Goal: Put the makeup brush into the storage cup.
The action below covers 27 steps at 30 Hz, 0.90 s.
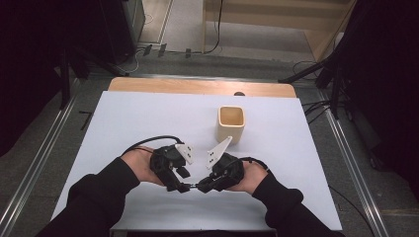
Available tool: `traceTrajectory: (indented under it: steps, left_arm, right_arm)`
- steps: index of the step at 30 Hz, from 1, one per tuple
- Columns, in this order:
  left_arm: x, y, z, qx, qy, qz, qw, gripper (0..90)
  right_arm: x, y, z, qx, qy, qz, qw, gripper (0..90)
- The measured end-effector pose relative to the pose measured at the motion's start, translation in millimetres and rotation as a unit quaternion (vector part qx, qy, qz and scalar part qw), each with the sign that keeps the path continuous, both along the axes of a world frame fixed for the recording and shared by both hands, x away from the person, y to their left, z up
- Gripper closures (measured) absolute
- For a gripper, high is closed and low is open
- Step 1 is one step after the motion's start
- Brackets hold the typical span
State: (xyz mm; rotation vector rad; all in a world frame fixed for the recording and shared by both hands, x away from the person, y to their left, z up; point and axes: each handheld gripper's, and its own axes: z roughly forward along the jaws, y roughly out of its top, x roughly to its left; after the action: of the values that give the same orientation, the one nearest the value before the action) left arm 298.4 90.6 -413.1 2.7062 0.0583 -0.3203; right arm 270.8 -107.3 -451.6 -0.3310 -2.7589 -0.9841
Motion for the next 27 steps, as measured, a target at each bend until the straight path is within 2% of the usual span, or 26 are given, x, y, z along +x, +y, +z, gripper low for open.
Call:
traceTrajectory:
  steps: [1, 2, 3, 5, 6, 9, 10, 11, 15, 17, 18, 19, 20, 21, 22, 23, 26, 27]
  left_arm:
    - [2.9, 4.7, 0.9, -0.013, 0.002, 0.021, 0.9997, 41.2]
    - [2.9, 4.7, 0.9, -0.013, 0.002, 0.021, 0.9997, 40.0]
    - [5.8, 8.4, 1.7, -0.021, 0.006, 0.035, 0.9991, 40.0]
    - [9.2, 14.4, 2.8, -0.036, 0.012, 0.057, 0.9976, 36.5]
    - [9.9, 16.5, 2.9, -0.043, 0.014, 0.066, 0.9968, 36.5]
    - [12.4, 23.7, 3.8, -0.052, 0.017, 0.087, 0.9947, 32.9]
    - [12.8, 28.1, 4.5, -0.061, 0.018, 0.102, 0.9927, 32.3]
    - [12.8, 28.1, 4.5, -0.061, 0.018, 0.102, 0.9927, 32.0]
    - [13.7, 37.9, 5.8, -0.093, 0.020, 0.128, 0.9872, 30.4]
    - [13.4, 42.6, 5.1, -0.105, 0.023, 0.143, 0.9839, 30.3]
    - [13.3, 44.1, 4.5, -0.109, 0.024, 0.149, 0.9825, 30.3]
    - [13.2, 47.9, 2.5, -0.118, 0.025, 0.166, 0.9787, 30.3]
    - [13.2, 47.9, 2.5, -0.118, 0.025, 0.166, 0.9787, 30.3]
    - [12.7, 49.8, 1.2, -0.122, 0.028, 0.178, 0.9760, 30.3]
    - [12.6, 51.2, 0.0, -0.127, 0.028, 0.183, 0.9744, 29.5]
    - [11.9, 52.1, -1.0, -0.131, 0.031, 0.188, 0.9728, 29.5]
    - [8.7, 52.7, -4.3, -0.139, 0.028, 0.199, 0.9696, 29.2]
    - [7.9, 52.5, -5.0, -0.141, 0.028, 0.198, 0.9695, 29.3]
  right_arm:
    - [-1.7, -5.4, -0.6, 0.000, 0.005, -0.014, 0.9999, 79.3]
    - [-1.7, -5.4, -0.6, 0.000, 0.005, -0.014, 0.9999, 79.3]
    - [-1.4, -7.8, -1.5, 0.004, 0.005, -0.016, 0.9998, 79.3]
    - [-3.1, -19.1, -4.4, 0.010, 0.011, -0.044, 0.9989, 79.3]
    - [-3.1, -19.1, -4.4, 0.010, 0.011, -0.044, 0.9989, 79.3]
    - [-4.2, -31.1, -6.9, 0.020, 0.017, -0.075, 0.9968, 79.3]
    - [-4.6, -34.6, -6.9, 0.023, 0.017, -0.085, 0.9960, 79.3]
    - [-4.6, -34.6, -6.9, 0.023, 0.017, -0.085, 0.9960, 79.3]
    - [-7.5, -45.2, -4.1, 0.035, 0.011, -0.116, 0.9926, 79.3]
    - [-9.8, -53.0, -2.2, 0.046, 0.011, -0.142, 0.9887, 79.3]
    - [-9.8, -53.0, -2.2, 0.046, 0.011, -0.142, 0.9887, 79.3]
    - [-10.3, -58.2, -1.9, 0.055, 0.010, -0.156, 0.9861, 79.3]
    - [-10.3, -58.2, -1.9, 0.055, 0.010, -0.156, 0.9861, 79.3]
    - [-10.7, -59.2, -1.8, 0.056, 0.012, -0.160, 0.9854, 79.3]
    - [-11.7, -62.4, -1.5, 0.062, 0.009, -0.169, 0.9836, 79.3]
    - [-11.7, -62.4, -1.5, 0.062, 0.009, -0.169, 0.9836, 79.3]
    - [-12.8, -64.3, 0.1, 0.074, 0.001, -0.181, 0.9808, 79.3]
    - [-13.1, -64.7, 1.5, 0.081, -0.003, -0.187, 0.9790, 79.3]
